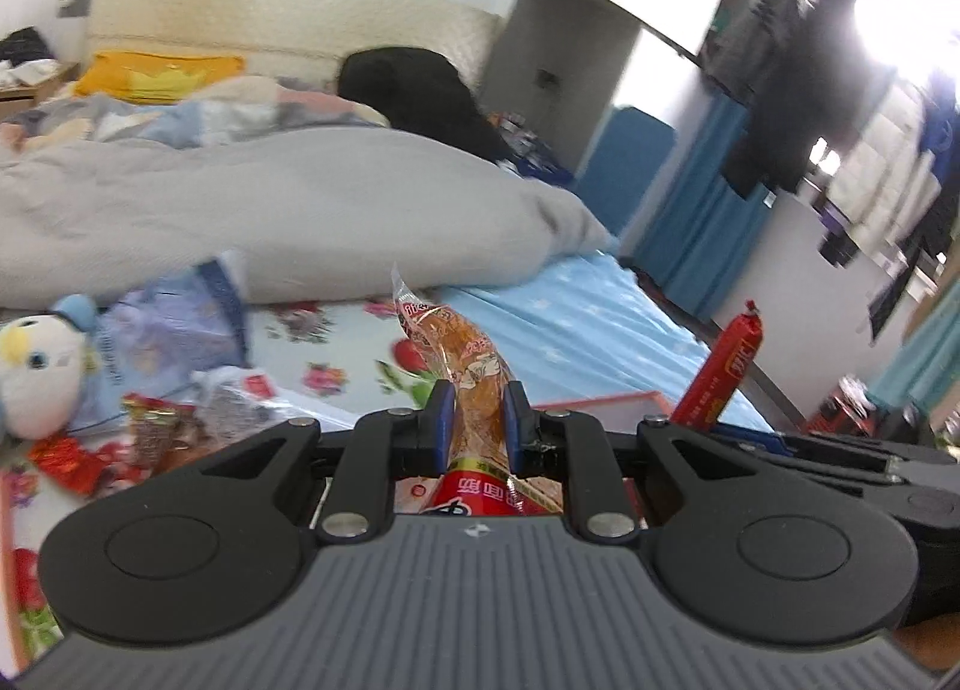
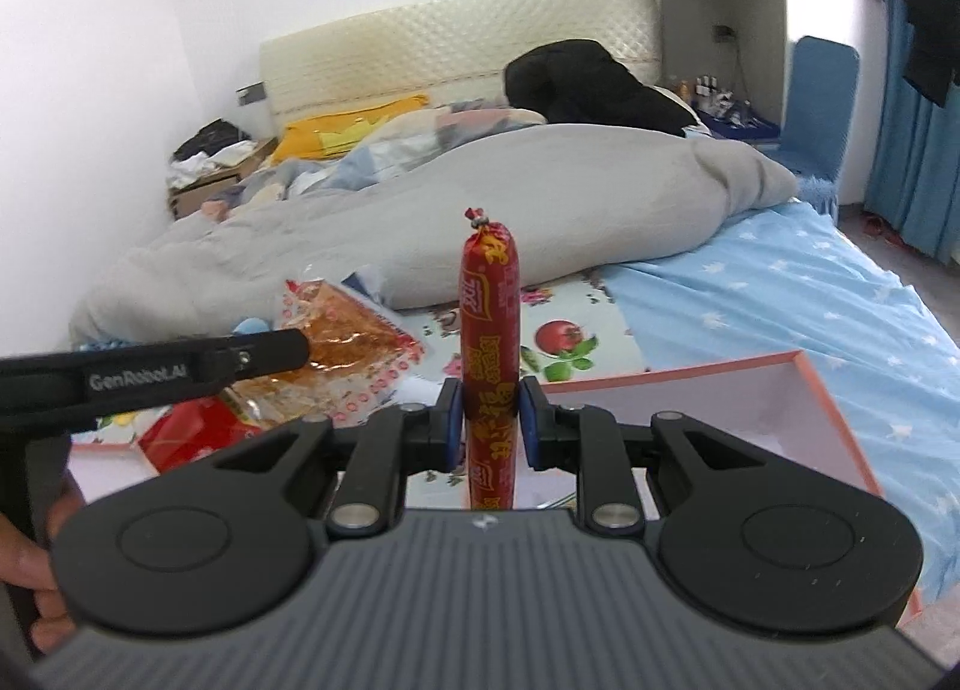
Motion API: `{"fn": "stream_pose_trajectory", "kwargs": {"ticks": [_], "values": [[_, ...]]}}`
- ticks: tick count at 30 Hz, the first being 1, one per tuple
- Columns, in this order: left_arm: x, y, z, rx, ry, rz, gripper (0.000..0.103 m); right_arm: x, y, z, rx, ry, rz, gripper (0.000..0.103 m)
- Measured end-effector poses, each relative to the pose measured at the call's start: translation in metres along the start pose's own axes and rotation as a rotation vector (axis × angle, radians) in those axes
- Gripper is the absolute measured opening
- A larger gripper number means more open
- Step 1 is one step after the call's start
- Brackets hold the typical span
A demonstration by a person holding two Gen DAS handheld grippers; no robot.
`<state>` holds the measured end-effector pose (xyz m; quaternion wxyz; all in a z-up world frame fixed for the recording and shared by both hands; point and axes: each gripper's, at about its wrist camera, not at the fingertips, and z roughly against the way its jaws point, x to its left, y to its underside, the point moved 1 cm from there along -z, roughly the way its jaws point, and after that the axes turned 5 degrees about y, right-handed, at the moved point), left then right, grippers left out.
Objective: Organize snacks
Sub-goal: 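Carry the orange packet and sausage over the larger pink box with both tools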
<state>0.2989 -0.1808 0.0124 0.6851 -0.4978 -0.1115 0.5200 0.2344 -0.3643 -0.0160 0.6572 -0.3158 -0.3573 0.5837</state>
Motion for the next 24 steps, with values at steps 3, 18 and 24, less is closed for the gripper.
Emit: {"fn": "stream_pose_trajectory", "kwargs": {"ticks": [3,18,24], "values": [[-0.017,0.003,-0.026,0.050,0.028,-0.024,0.020,-0.015,0.002,-0.011,0.037,0.032,-0.007,0.023],[-0.039,0.042,-0.129,0.354,0.047,-0.082,0.021,-0.080,0.046,-0.062,0.317,0.132,-0.084,0.024],[-0.038,0.042,-0.128,0.354,0.016,-0.111,0.072,-0.087,0.052,-0.058,0.313,0.147,-0.085,0.024]]}}
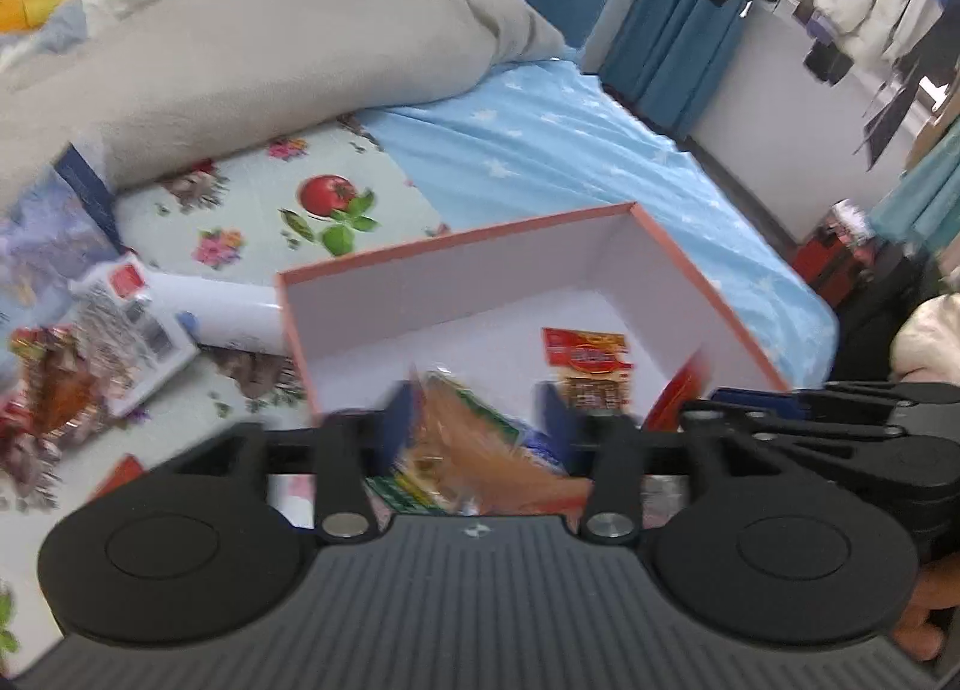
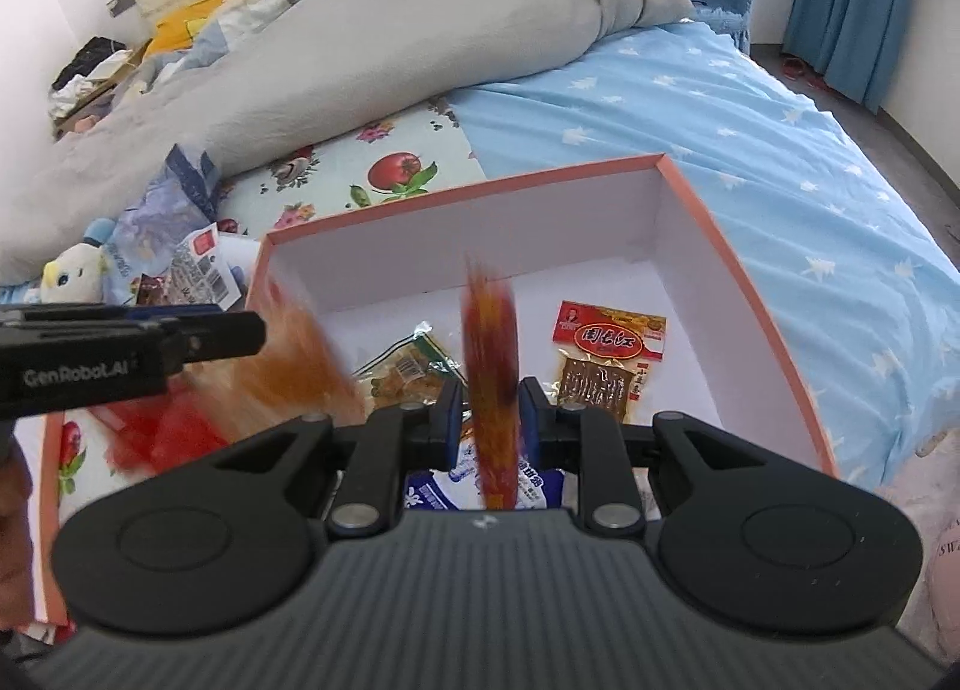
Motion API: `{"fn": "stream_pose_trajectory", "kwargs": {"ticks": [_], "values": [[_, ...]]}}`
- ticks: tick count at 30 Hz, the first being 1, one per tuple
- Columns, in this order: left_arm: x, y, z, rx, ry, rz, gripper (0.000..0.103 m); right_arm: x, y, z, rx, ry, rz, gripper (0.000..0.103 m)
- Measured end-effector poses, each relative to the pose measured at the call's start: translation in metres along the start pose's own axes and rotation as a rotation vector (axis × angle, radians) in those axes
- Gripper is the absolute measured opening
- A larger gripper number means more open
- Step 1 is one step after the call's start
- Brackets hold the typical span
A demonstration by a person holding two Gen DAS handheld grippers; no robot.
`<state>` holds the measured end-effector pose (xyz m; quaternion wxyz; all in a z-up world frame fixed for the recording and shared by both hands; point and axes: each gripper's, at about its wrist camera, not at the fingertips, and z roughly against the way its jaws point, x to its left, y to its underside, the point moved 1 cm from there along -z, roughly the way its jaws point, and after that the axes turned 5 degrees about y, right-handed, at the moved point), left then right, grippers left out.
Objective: Organize snacks
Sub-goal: 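Carry the orange packet and sausage over the larger pink box with both tools, then open the left tool while the right tool opens, dropping both snacks in the box, then move both tools back toward the remaining snack pile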
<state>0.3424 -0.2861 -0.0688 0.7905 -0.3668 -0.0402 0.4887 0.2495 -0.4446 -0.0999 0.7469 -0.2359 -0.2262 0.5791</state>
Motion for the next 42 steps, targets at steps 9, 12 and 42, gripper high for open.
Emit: {"fn": "stream_pose_trajectory", "kwargs": {"ticks": [9,12,42], "values": [[0.000,-0.003,0.041,-0.085,0.026,0.007,0.073,0.002,-0.003,0.028,-0.090,-0.040,-0.014,0.048],[0.000,-0.003,0.058,-0.116,0.013,0.001,0.073,0.008,-0.005,0.043,-0.136,-0.050,-0.014,0.048],[0.041,0.094,0.258,-0.375,-0.087,0.070,0.073,0.111,0.048,0.151,-0.397,-0.226,0.074,0.048]]}}
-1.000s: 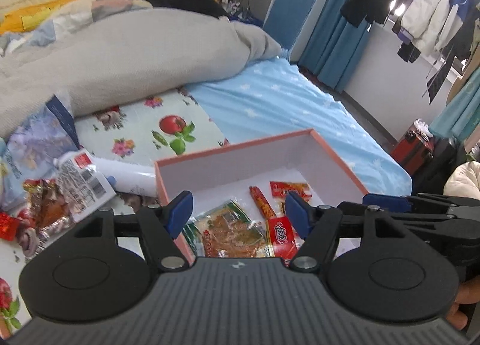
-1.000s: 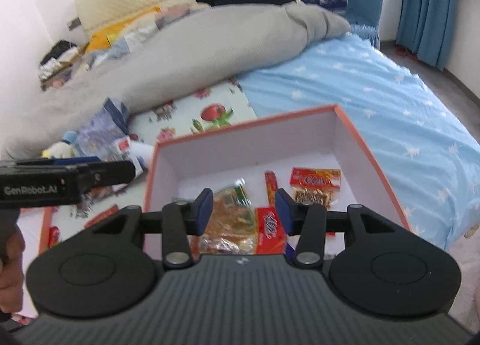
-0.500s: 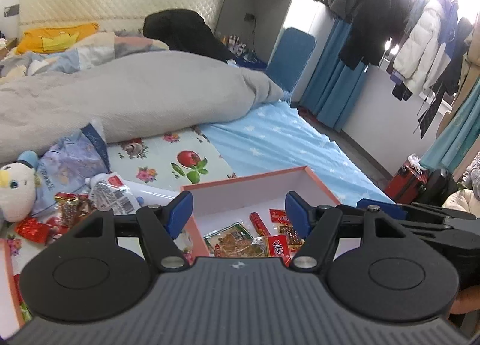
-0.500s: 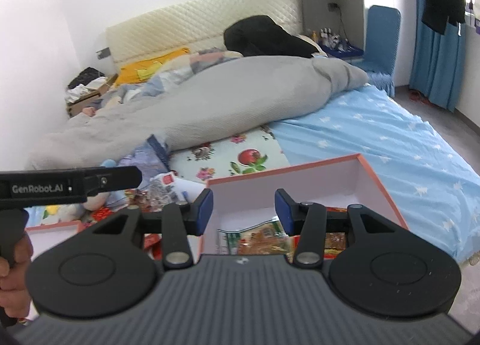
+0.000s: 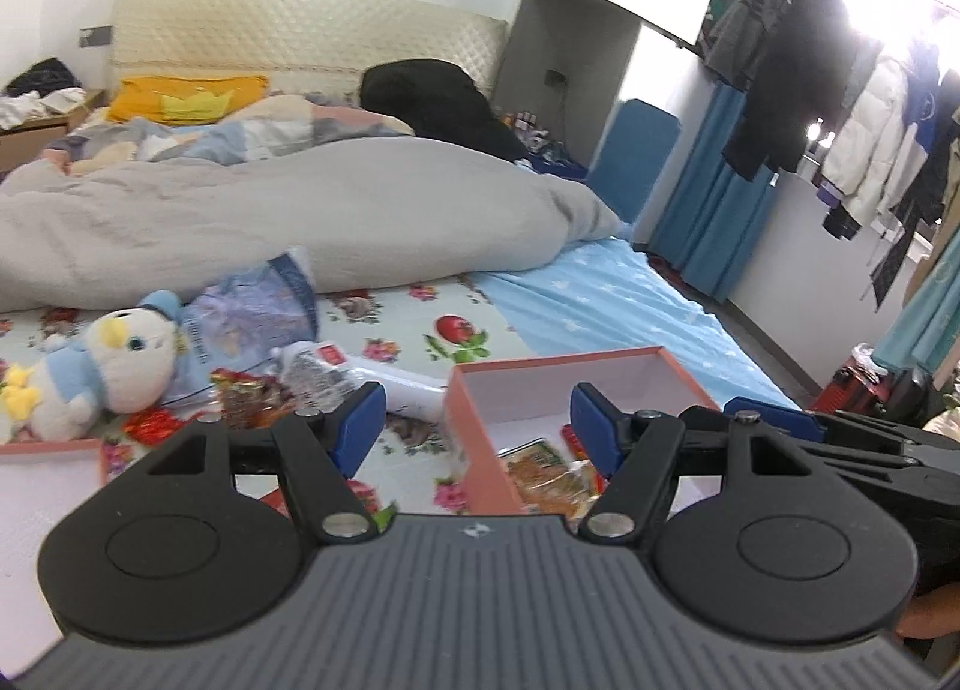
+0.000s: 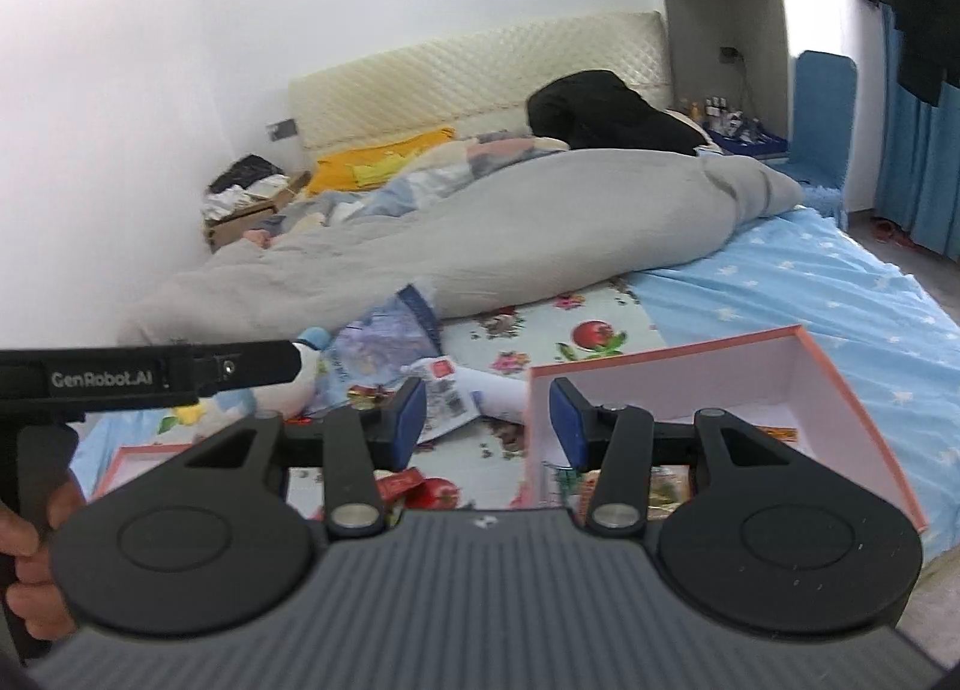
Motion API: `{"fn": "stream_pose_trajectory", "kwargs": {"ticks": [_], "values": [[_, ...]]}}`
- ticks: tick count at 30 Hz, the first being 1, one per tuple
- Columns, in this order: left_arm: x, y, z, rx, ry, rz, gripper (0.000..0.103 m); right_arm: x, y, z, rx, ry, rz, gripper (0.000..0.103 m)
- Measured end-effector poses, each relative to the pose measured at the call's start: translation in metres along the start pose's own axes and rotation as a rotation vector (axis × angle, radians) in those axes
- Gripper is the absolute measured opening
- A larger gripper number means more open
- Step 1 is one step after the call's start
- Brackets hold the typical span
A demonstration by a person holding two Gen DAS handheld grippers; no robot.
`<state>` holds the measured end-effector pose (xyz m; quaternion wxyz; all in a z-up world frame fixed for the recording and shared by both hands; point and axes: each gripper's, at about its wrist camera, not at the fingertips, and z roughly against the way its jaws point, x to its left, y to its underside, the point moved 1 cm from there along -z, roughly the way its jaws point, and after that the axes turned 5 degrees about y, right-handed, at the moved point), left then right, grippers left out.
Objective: Organize snacks
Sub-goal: 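Move both tools back toward the remaining snack pile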
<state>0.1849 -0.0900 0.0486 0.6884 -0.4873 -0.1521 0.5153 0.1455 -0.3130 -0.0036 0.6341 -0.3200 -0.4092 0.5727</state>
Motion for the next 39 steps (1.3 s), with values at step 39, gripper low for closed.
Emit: {"fn": "stream_pose_trajectory", "kwargs": {"ticks": [39], "values": [[0.132,0.171,0.020,0.103,-0.232,0.165,0.073,0.083,0.160,-0.035,0.106,-0.068,0.126,0.048]]}}
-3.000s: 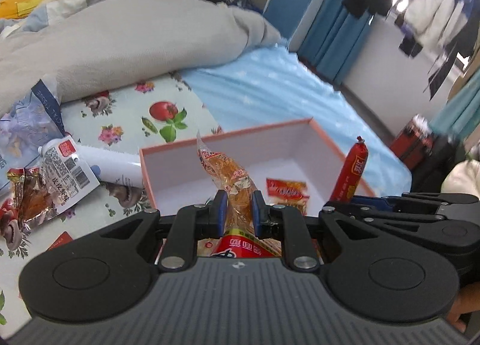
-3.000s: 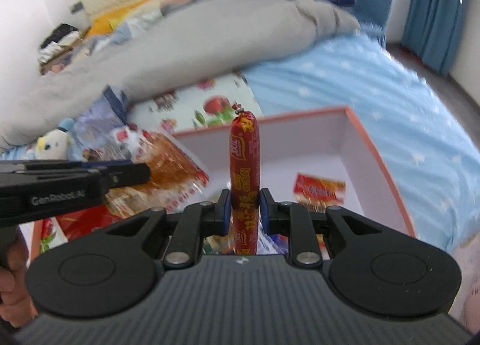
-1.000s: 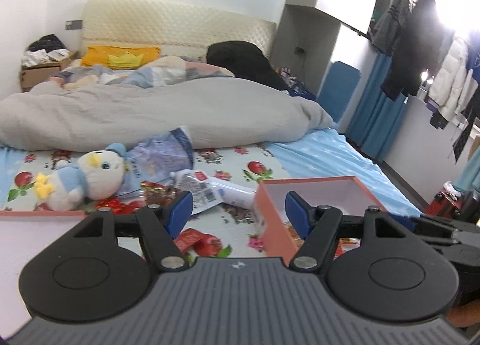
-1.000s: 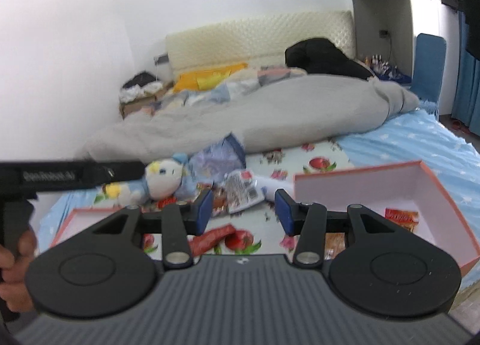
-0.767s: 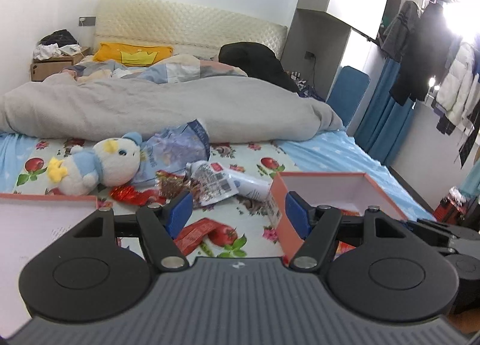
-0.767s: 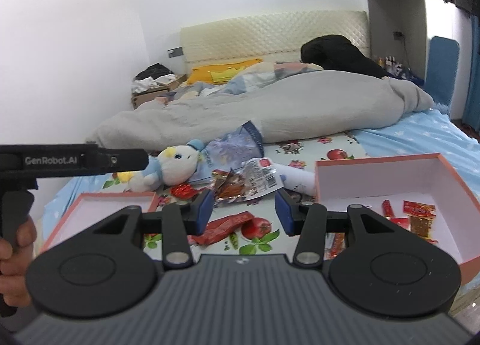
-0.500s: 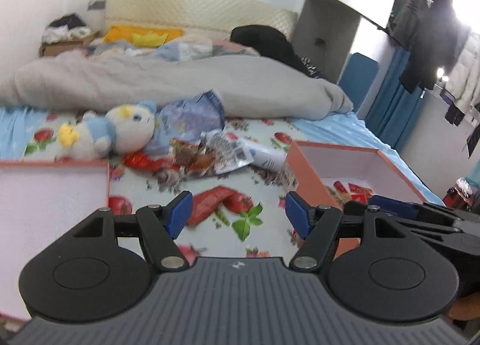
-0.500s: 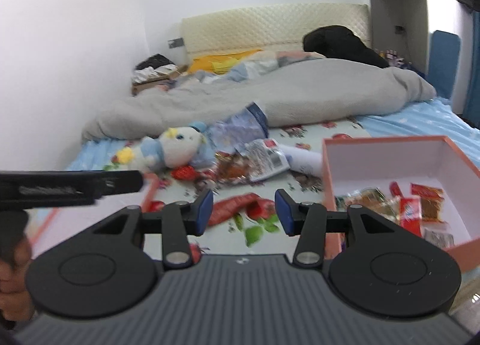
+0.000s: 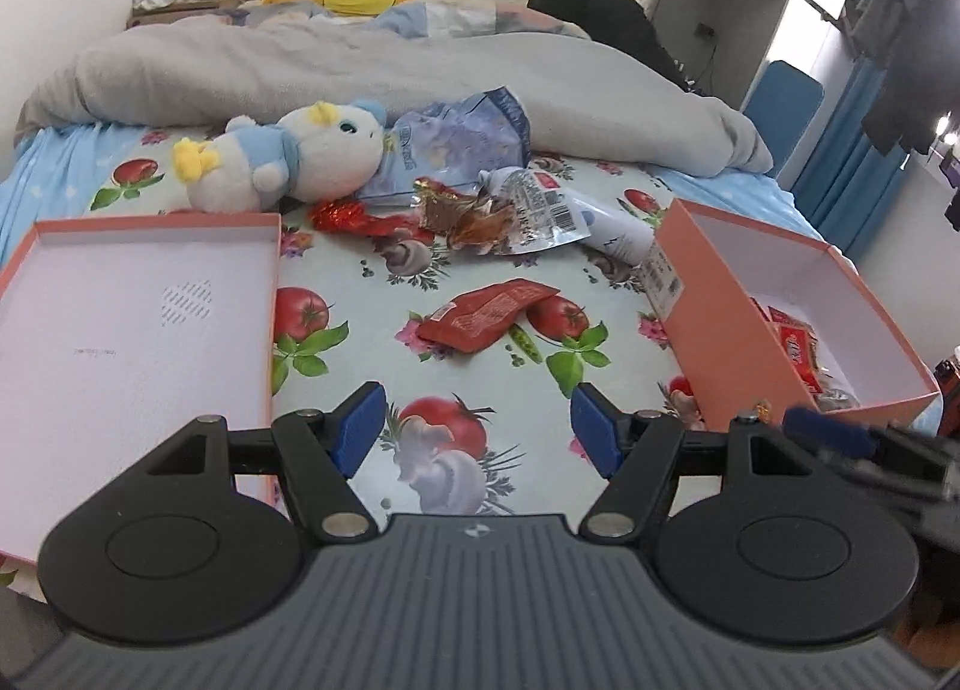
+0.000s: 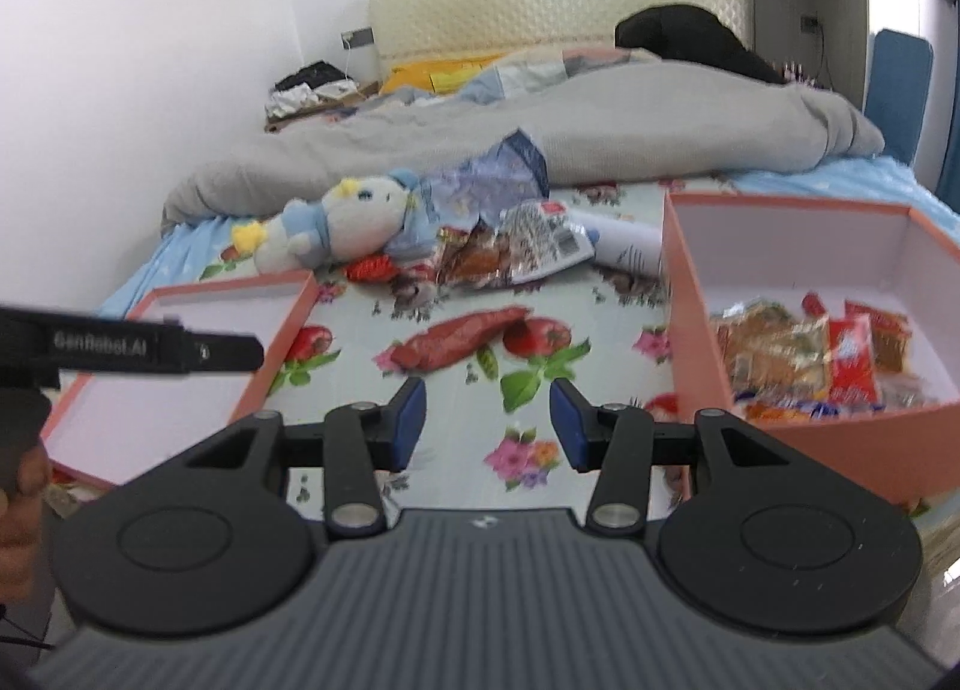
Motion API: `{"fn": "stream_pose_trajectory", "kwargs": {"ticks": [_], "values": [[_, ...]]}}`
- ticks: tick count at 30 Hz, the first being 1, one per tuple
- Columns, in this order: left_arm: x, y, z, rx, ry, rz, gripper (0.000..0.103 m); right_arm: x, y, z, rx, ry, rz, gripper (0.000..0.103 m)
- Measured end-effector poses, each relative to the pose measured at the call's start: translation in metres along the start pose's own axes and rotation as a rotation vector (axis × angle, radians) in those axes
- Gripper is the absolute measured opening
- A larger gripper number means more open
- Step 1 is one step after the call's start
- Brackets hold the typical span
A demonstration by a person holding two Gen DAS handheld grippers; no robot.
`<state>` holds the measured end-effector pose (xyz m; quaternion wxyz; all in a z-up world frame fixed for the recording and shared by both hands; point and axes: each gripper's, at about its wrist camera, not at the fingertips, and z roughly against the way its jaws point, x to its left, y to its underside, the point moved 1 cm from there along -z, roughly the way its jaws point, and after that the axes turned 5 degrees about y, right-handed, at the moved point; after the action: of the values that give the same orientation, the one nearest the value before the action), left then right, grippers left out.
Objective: Organize snacks
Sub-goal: 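Move both tools back toward the remaining snack pile, then lower the left tool onto red foil candy while the right tool lowers onto a red spicy strip packet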
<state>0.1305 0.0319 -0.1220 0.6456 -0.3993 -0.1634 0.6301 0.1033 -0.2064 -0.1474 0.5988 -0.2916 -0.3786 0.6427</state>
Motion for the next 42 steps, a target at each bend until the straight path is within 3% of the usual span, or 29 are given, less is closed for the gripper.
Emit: {"fn": "stream_pose_trajectory", "kwargs": {"ticks": [9,19,27,37,39,40,42], "values": [[0.015,-0.011,-0.040,0.039,-0.036,-0.013,0.073,-0.002,0.006,-0.020,0.003,-0.002,-0.014,0.048],[0.040,-0.032,-0.083,0.085,-0.033,0.066,0.079,-0.002,-0.006,-0.075,0.027,0.025,-0.002,0.048],[0.048,-0.056,-0.120,0.083,-0.057,0.054,0.081,-0.002,-0.013,-0.109,0.040,0.012,-0.010,0.048],[0.072,-0.083,-0.161,0.103,-0.080,0.132,0.082,-0.004,-0.019,-0.148,0.070,-0.014,0.007,0.048],[0.074,-0.089,-0.169,0.102,-0.079,0.134,0.082,-0.005,-0.021,-0.154,0.070,-0.017,0.013,0.059],[0.074,-0.091,-0.173,0.101,-0.083,0.135,0.082,-0.006,-0.022,-0.156,0.067,-0.014,0.012,0.073],[0.076,-0.096,-0.183,0.102,-0.082,0.142,0.082,-0.008,-0.024,-0.162,0.065,-0.025,0.007,0.079]]}}
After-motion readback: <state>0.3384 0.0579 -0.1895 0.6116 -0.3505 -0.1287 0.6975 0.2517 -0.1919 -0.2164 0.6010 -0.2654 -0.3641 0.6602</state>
